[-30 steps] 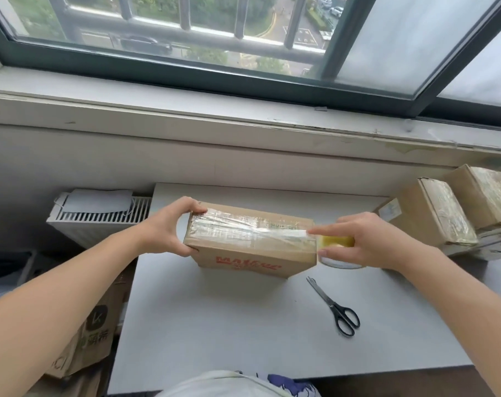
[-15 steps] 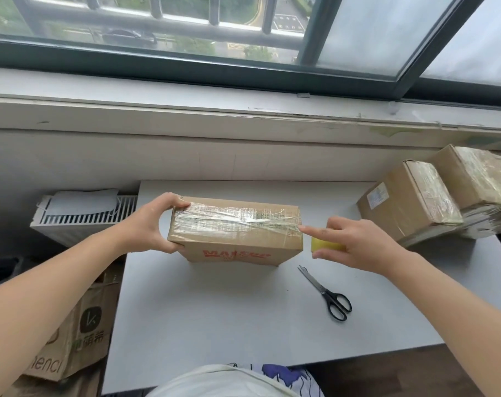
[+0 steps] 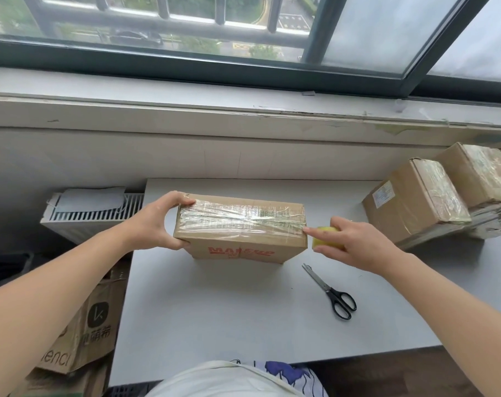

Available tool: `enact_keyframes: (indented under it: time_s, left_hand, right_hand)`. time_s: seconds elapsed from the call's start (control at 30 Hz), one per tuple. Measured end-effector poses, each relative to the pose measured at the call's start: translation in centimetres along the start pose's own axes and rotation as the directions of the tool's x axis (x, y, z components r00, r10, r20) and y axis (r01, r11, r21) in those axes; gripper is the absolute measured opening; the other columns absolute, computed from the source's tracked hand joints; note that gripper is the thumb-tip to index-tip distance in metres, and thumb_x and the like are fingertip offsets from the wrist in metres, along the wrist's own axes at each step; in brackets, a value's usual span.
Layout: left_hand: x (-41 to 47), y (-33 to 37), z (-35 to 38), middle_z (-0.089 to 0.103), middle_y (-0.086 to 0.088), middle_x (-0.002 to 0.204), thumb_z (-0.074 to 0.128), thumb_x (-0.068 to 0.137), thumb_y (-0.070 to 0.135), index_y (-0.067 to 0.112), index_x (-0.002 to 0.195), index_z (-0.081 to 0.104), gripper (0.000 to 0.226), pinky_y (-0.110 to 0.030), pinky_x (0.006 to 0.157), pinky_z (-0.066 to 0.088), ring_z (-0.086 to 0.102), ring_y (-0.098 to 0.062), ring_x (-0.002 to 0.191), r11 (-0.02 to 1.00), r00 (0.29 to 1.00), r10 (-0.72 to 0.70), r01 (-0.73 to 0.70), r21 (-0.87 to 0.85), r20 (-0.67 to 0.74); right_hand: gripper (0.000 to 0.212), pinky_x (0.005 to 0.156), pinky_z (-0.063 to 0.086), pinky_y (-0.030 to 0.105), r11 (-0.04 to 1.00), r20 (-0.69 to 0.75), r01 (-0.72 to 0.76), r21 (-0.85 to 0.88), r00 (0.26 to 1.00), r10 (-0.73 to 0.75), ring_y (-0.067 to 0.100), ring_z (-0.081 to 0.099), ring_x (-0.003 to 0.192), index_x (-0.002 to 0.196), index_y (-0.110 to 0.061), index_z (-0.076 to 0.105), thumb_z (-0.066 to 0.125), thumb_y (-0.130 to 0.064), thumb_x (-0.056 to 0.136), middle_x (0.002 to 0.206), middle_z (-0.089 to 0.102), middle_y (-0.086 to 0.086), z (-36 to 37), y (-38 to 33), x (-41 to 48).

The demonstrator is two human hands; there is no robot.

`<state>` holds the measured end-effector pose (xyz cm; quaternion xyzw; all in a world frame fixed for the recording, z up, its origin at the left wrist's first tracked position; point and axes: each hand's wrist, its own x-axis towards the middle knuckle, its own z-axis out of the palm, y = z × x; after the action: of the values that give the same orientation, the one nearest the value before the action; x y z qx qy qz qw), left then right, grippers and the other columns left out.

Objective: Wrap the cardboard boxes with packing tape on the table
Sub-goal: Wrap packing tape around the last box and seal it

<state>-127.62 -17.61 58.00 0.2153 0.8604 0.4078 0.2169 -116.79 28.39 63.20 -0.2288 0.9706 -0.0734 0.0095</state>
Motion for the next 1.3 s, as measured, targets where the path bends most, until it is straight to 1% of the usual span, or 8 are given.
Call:
enact_keyframes:
  time_s: [0.13, 0.2, 0.3, 0.4, 0.67, 0.97, 1.17, 1.3]
  left_hand:
    - [-0.5, 1.0, 0.3, 0.025, 0.018, 0.159, 0.088, 0.071, 0.041, 0.04, 0.147, 0.035, 0.093, -0.046, 0.122, 0.031, 0.025, -0.017, 0.151, 0.946, 1.0, 0.025, -0.027, 0.323, 0.01]
    - [-0.7, 1.9, 1.2, 0.003, -0.004, 0.171, 0.076, 0.075, 0.057, 0.02, 0.158, 0.024, 0.105, -0.067, 0.122, 0.012, 0.001, -0.027, 0.158, 0.713, 0.995, 0.098, -0.047, 0.699, -0.033]
    - [-1.1, 5.0, 4.0, -0.021, -0.02, 0.168, 0.051, 0.082, 0.076, 0.001, 0.162, -0.005, 0.122, -0.072, 0.12, -0.001, -0.022, -0.036, 0.155, 0.492, 0.998, 0.06, -0.053, 0.869, 0.027]
    - [0.1, 8.1, 7.5, -0.031, -0.019, 0.164, 0.039, 0.084, 0.081, 0.0, 0.157, -0.023, 0.125, -0.062, 0.124, -0.008, -0.031, -0.033, 0.152, 0.536, 0.994, 0.026, -0.106, 0.838, 0.109]
    - [5.2, 14.0, 13.5, -0.019, -0.02, 0.168, 0.048, 0.083, 0.077, -0.002, 0.16, -0.012, 0.125, -0.065, 0.122, -0.005, -0.022, -0.033, 0.156, 0.516, 0.95, 0.204, -0.311, 0.799, 0.238]
    - [7.7, 16.6, 15.9, -0.014, -0.02, 0.169, 0.054, 0.08, 0.08, -0.001, 0.16, -0.007, 0.13, -0.071, 0.119, 0.002, -0.016, -0.034, 0.157, 0.454, 0.937, 0.19, -0.349, 0.82, 0.294]
    - [9.6, 17.5, 14.5, 0.031, -0.01, 0.144, 0.069, 0.074, 0.056, 0.028, 0.149, 0.025, 0.091, -0.061, 0.106, 0.029, 0.034, -0.038, 0.134, 0.564, 0.962, 0.167, -0.274, 0.779, 0.217]
    - [9.7, 18.7, 11.7, 0.034, -0.002, 0.128, 0.076, 0.069, 0.049, 0.039, 0.138, 0.04, 0.078, -0.051, 0.104, 0.03, 0.038, -0.03, 0.122, 0.702, 0.948, 0.205, -0.315, 0.639, 0.242]
  right_hand:
    - [0.046, 0.043, 0.036, 0.026, 0.999, -0.019, -0.036, 0.022, 0.999, 0.037, 0.017, 0.032, 0.05, 0.139, -0.043, 0.059, 0.046, -0.057, 0.096, 0.081, 0.036, -0.007, 0.4, -0.4, -0.1]
    - [0.047, 0.04, 0.04, 0.029, 0.999, -0.012, -0.04, 0.02, 0.999, 0.04, 0.018, 0.035, 0.049, 0.14, -0.042, 0.057, 0.046, -0.057, 0.097, 0.082, 0.036, -0.007, 0.6, -0.5, -0.3]
    - [0.048, 0.039, 0.036, 0.028, 0.999, -0.017, -0.03, 0.024, 0.999, 0.03, 0.017, 0.035, 0.049, 0.14, -0.04, 0.058, 0.046, -0.056, 0.097, 0.082, 0.036, -0.007, 0.8, -0.8, -0.4]
    - [0.05, 0.043, 0.03, 0.025, 0.999, -0.006, -0.036, 0.03, 0.999, 0.036, 0.015, 0.035, 0.049, 0.139, -0.036, 0.062, 0.046, -0.056, 0.096, 0.081, 0.036, -0.007, 0.9, -1.2, -0.4]
    - [0.051, 0.046, 0.031, 0.025, 0.993, -0.024, -0.076, 0.086, 0.997, 0.078, 0.017, 0.035, 0.05, 0.133, -0.033, 0.068, 0.049, -0.057, 0.094, 0.082, 0.036, -0.007, 1.5, -1.5, -0.5]
    - [0.06, 0.054, 0.032, 0.029, 0.973, -0.05, -0.195, 0.126, 0.978, 0.203, 0.021, 0.04, 0.057, 0.14, -0.038, 0.06, 0.046, -0.064, 0.088, 0.082, 0.038, -0.006, 3.2, -1.6, -1.2]
    - [0.057, 0.062, 0.033, 0.031, 0.96, 0.016, -0.224, 0.167, 0.974, 0.225, 0.024, 0.042, 0.067, 0.151, -0.047, 0.041, 0.054, -0.051, 0.096, 0.084, 0.038, -0.003, 3.6, -2.3, -1.2]
    - [0.059, 0.069, 0.035, 0.03, 0.916, 0.027, -0.241, 0.321, 0.969, 0.246, 0.019, 0.043, 0.075, 0.149, -0.047, 0.044, 0.053, -0.042, 0.091, 0.087, 0.046, -0.001, -0.6, -3.2, -0.9]
